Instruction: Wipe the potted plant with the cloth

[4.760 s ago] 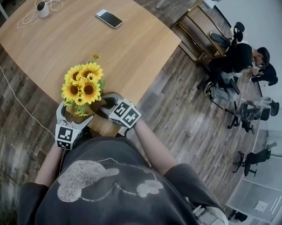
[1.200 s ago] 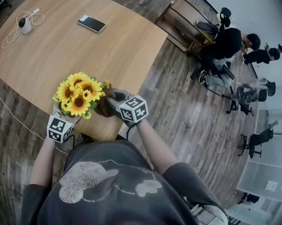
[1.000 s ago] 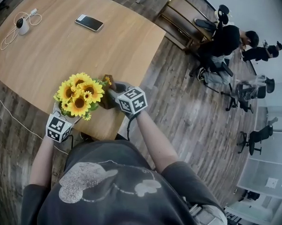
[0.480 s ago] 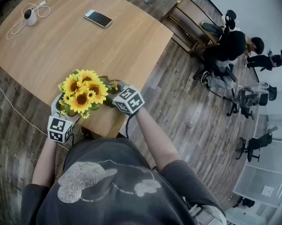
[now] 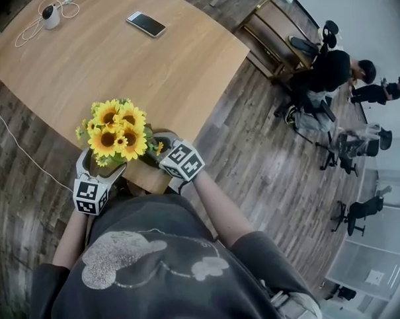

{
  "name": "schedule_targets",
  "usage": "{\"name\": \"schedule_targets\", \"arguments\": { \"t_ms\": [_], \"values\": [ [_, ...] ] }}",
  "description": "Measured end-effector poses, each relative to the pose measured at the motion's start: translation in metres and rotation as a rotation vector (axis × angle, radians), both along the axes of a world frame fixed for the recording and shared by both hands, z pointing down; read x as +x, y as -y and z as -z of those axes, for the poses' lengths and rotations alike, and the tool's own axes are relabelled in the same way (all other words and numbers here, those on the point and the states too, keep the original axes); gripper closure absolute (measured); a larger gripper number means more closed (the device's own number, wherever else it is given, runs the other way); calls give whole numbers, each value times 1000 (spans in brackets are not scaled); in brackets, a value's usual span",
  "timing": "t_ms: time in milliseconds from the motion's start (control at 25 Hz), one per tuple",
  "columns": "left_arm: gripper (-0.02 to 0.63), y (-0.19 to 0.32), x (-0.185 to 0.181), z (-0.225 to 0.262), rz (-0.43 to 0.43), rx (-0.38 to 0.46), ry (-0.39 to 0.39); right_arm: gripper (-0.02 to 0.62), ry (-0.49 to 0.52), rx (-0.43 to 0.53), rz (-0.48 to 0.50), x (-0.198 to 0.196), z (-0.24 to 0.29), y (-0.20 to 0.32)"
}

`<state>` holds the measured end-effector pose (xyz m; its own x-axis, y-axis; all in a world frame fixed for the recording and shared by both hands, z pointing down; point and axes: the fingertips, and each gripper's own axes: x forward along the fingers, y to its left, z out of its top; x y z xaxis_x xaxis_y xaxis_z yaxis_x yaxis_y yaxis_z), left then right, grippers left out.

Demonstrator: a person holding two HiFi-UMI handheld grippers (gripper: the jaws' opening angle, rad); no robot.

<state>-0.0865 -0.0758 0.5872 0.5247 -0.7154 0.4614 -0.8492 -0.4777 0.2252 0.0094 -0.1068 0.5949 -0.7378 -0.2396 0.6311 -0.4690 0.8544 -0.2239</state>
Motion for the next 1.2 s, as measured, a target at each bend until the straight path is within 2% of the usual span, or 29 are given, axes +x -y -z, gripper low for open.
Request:
{"name": "schedule_targets", "arguments": {
  "t_ms": [120, 280, 400, 560, 680, 800, 920, 1040, 1200],
  "values": [
    [37, 3, 6, 10, -16, 24, 22, 525, 7, 6, 32, -15, 7, -15],
    [25, 13, 2, 4, 18, 29, -14, 525, -6, 17, 79, -29, 5, -30],
    [11, 18, 0, 2, 19, 45, -10, 525, 6, -4, 87, -35, 1, -43],
    [-5, 24, 0, 3, -19, 89, 18, 525, 34, -26, 18, -30, 3, -49],
    [-5, 31, 3, 6, -21, 115, 42, 525, 80, -45, -75, -3, 12, -48],
    [25, 38, 3, 6, -20, 131, 63, 525, 112, -50, -191, 35, 20, -29],
    [28, 42, 2, 6, -22, 138, 64, 525, 111, -22, -244, 58, 24, 9],
    [29, 39, 2, 4, -21, 127, 65, 525, 110, 16, -227, 51, 29, 51],
    [29, 36, -1, 4, -25, 133, 65, 525, 87, 27, -114, 9, 23, 95]
  ]
}}
